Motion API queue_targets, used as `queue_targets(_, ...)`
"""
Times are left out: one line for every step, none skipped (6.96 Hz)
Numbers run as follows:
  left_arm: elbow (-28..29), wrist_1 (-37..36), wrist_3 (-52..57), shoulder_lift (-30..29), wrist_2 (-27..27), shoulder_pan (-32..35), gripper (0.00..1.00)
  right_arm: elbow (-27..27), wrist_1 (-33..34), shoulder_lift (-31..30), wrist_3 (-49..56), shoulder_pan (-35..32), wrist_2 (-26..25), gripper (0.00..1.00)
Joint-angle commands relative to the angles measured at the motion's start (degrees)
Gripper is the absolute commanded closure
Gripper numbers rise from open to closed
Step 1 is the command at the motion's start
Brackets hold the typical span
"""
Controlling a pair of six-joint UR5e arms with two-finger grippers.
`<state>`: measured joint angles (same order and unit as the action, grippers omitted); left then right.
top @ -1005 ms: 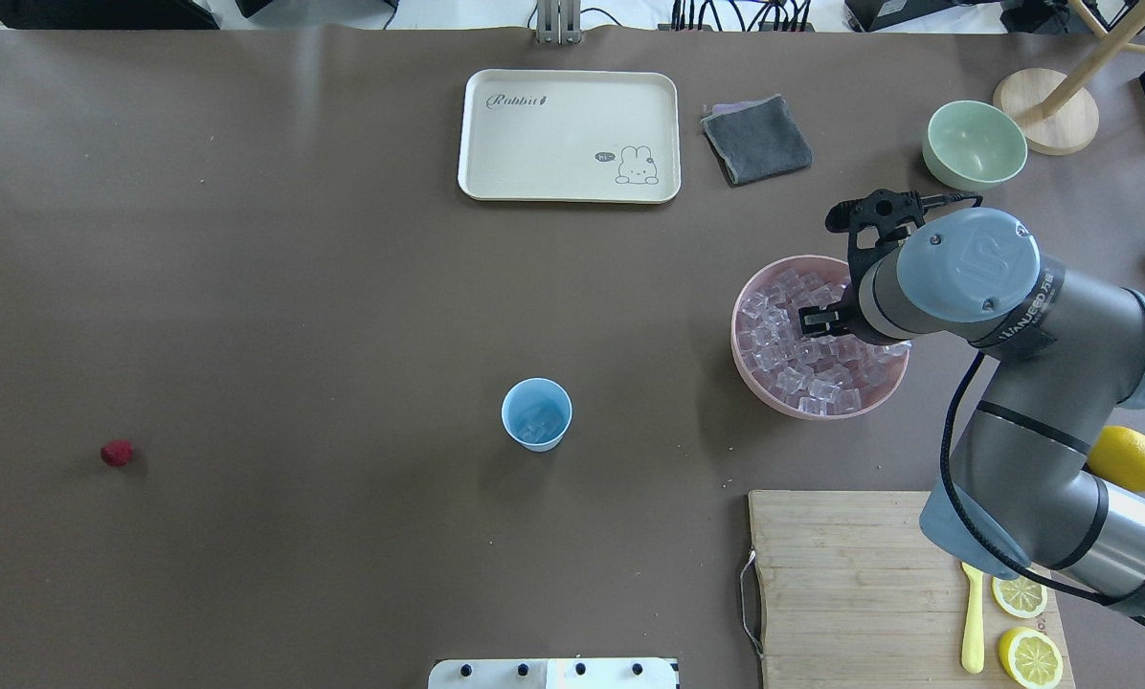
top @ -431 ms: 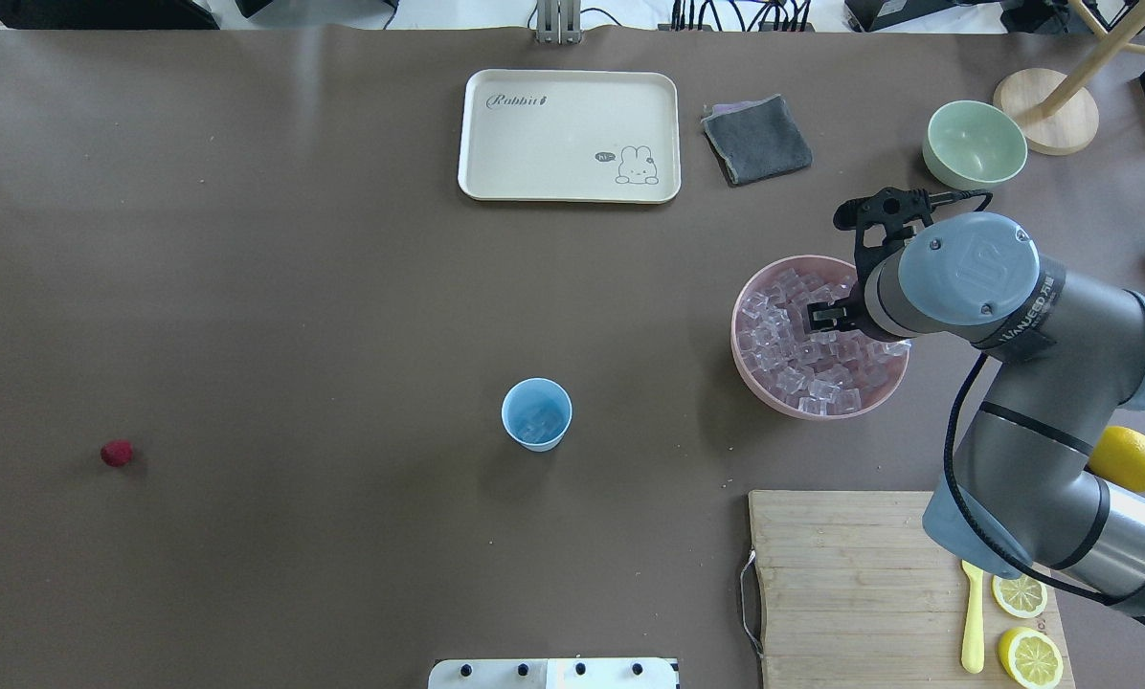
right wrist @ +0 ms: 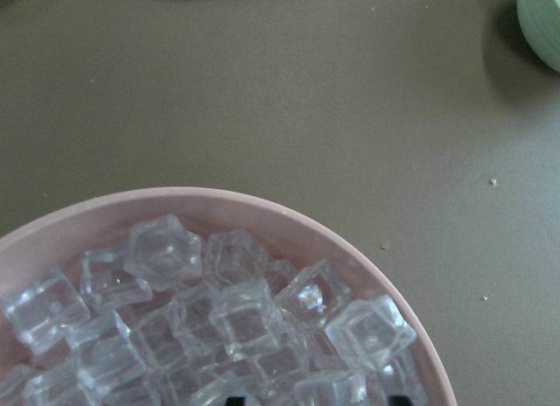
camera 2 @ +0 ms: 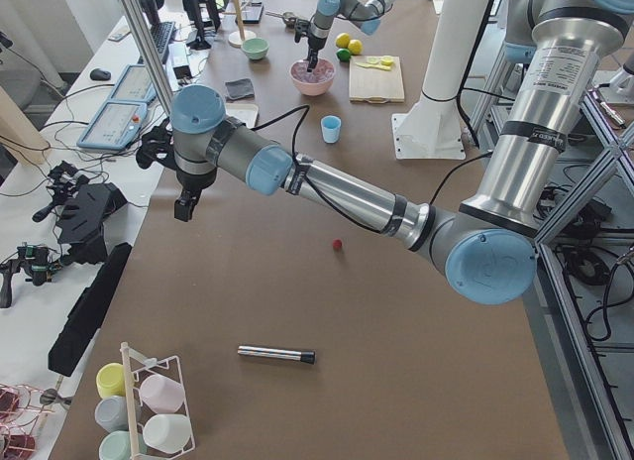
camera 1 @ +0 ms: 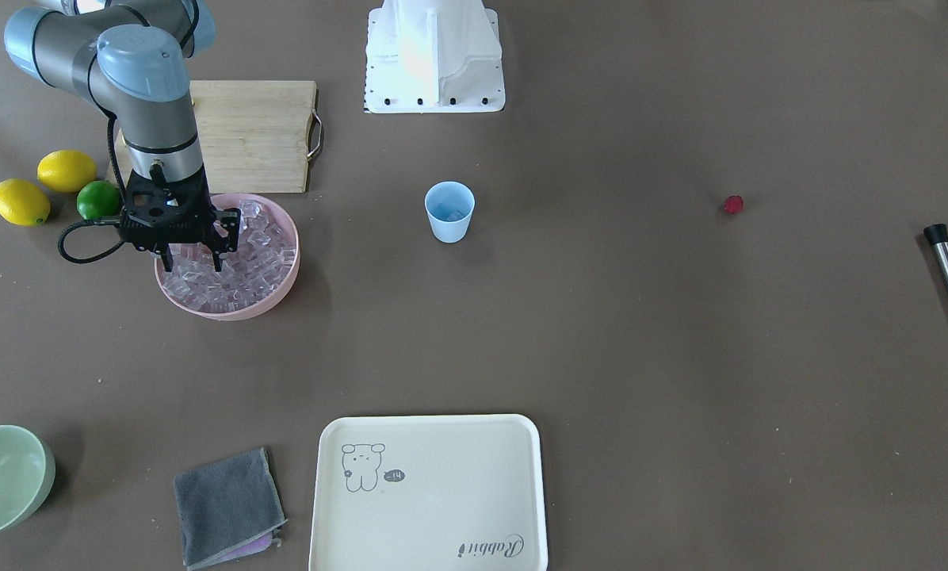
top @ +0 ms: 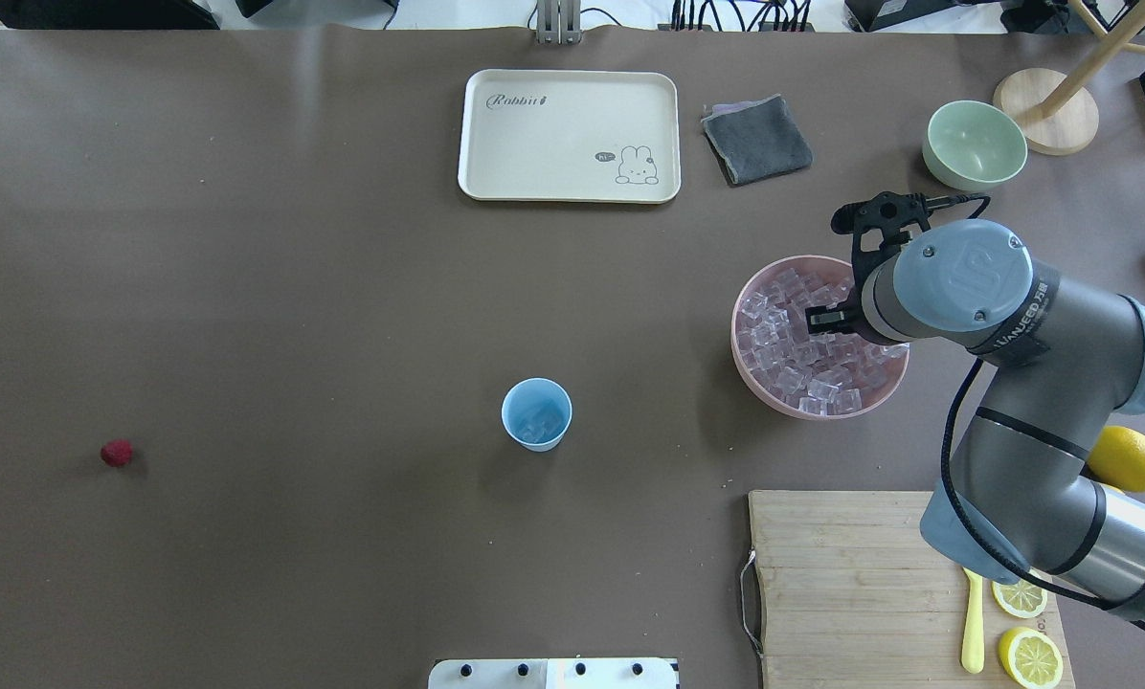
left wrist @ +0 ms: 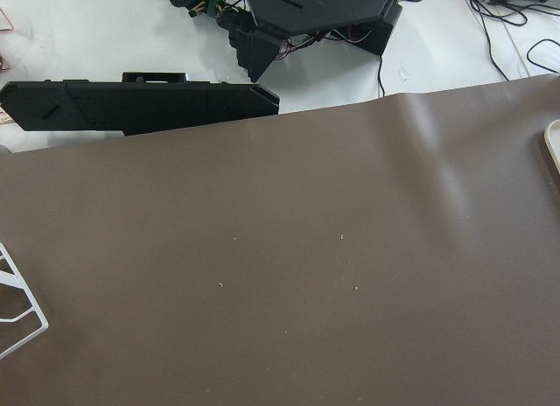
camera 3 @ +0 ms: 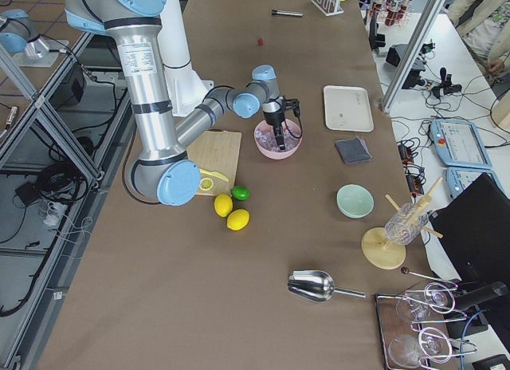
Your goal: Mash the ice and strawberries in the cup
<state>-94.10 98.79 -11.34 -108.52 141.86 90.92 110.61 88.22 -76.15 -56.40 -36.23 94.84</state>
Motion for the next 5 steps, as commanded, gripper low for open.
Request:
queue_targets(0.06, 0.00, 0.00, -0.20, -0.01, 0.04, 0.02, 0.13, 2.73, 0.56, 0.06, 1.42, -1.58, 0.79)
queue_targets(0.06, 0.00, 0.00, -0.20, -0.10, 0.04, 0.02, 0.30, 2.83, 0.57, 0.33, 1.43, -1.50, 1.00)
queue_targets(0.15, 0.00, 0.00, -0.11, -0.10, -0.04, 0.01, 0.57, 2.92, 0.57, 0.68, 1.43, -1.33, 1.00)
queue_targets(0.15, 0.00, 0.00, -0.11, -0.10, -0.05, 0.02, 0.74, 2.92, 0.65, 0.77, 1.34, -1.24, 1.00)
queue_targets(0.15, 0.00, 0.00, -0.20, -0.10, -0.05, 0.02, 2.05, 2.92, 0.57, 0.77, 1.08, -1.15, 1.00)
